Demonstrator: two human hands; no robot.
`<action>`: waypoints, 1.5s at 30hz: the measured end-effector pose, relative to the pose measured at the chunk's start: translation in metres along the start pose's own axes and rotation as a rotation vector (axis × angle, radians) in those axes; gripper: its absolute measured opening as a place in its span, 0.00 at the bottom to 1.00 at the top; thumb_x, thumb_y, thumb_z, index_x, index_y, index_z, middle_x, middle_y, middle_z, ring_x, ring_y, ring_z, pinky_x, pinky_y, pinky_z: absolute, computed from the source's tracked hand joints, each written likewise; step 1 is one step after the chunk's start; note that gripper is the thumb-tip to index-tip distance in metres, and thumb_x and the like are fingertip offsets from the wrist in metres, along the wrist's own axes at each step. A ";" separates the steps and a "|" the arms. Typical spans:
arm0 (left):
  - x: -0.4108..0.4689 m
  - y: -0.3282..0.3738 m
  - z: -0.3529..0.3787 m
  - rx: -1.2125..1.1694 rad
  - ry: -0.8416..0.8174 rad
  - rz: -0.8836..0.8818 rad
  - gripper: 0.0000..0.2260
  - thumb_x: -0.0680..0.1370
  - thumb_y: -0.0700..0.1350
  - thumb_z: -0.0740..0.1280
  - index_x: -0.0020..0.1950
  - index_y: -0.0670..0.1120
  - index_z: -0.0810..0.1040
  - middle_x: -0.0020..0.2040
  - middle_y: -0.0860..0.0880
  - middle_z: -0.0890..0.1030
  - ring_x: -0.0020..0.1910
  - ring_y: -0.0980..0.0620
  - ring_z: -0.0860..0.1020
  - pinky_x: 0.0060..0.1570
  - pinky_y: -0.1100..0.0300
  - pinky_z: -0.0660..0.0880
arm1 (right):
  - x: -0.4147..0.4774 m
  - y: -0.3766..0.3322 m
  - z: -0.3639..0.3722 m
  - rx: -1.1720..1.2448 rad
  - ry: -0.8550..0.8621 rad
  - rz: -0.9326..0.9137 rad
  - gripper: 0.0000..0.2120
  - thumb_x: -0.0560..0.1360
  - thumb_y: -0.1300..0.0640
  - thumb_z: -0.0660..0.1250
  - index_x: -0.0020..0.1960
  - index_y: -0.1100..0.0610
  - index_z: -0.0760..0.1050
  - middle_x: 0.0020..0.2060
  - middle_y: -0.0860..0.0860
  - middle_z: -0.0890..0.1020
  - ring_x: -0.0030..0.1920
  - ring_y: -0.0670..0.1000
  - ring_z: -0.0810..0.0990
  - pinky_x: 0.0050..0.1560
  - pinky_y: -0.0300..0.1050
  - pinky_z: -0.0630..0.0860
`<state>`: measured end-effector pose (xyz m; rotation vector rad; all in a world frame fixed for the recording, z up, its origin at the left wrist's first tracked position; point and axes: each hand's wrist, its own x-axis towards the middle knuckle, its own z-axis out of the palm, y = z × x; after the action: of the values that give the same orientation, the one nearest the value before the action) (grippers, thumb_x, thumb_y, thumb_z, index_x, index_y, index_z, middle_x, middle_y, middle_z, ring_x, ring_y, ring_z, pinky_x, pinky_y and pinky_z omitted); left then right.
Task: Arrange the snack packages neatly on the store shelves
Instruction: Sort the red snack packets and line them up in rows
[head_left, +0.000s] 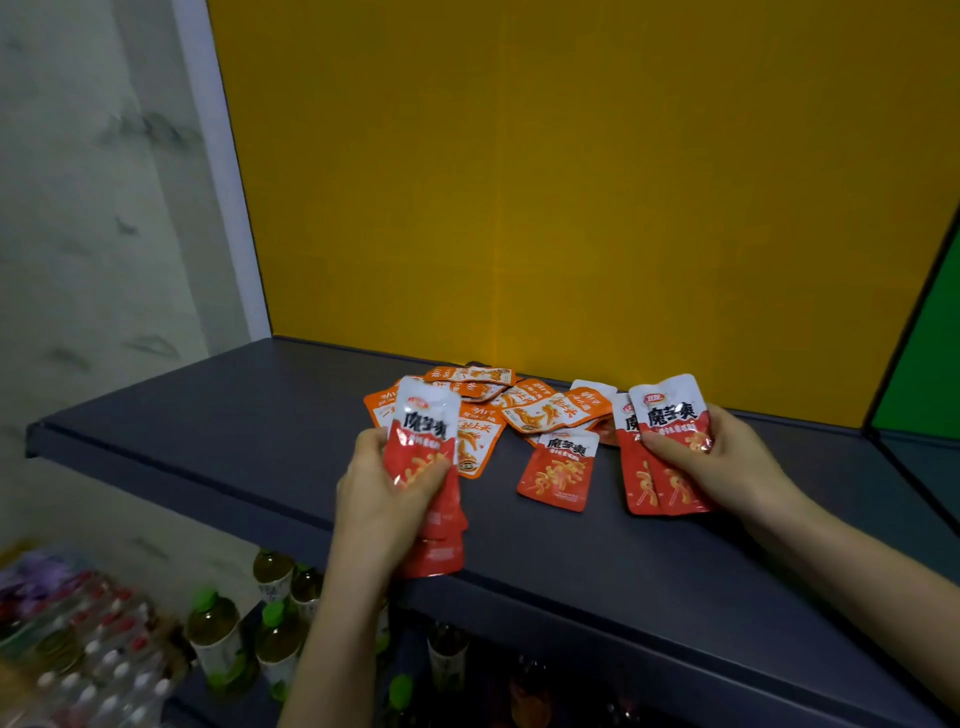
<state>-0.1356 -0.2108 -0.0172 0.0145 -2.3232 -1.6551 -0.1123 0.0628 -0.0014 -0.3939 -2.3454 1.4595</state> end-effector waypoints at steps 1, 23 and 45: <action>-0.001 -0.004 -0.004 0.056 0.001 -0.019 0.20 0.70 0.48 0.73 0.58 0.45 0.72 0.52 0.46 0.80 0.54 0.44 0.78 0.56 0.46 0.74 | -0.001 -0.001 0.003 0.017 -0.019 -0.006 0.17 0.69 0.52 0.73 0.56 0.53 0.75 0.49 0.53 0.84 0.47 0.54 0.83 0.54 0.56 0.79; 0.008 -0.003 -0.018 -0.060 -0.268 -0.012 0.14 0.66 0.41 0.77 0.48 0.47 0.79 0.45 0.46 0.84 0.42 0.48 0.83 0.44 0.51 0.80 | 0.000 -0.005 0.009 0.069 0.046 0.000 0.18 0.68 0.52 0.75 0.55 0.53 0.75 0.49 0.53 0.84 0.47 0.55 0.84 0.54 0.58 0.79; -0.060 0.119 0.152 -0.617 -0.850 -0.229 0.11 0.74 0.38 0.68 0.55 0.44 0.78 0.42 0.46 0.85 0.36 0.50 0.83 0.38 0.55 0.79 | -0.085 0.053 -0.211 0.095 0.464 0.163 0.11 0.71 0.57 0.72 0.50 0.55 0.72 0.43 0.51 0.81 0.38 0.48 0.80 0.35 0.42 0.75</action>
<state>-0.0957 -0.0197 0.0345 -0.6945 -2.2154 -2.8489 0.0582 0.2206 0.0243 -0.8175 -1.9046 1.3637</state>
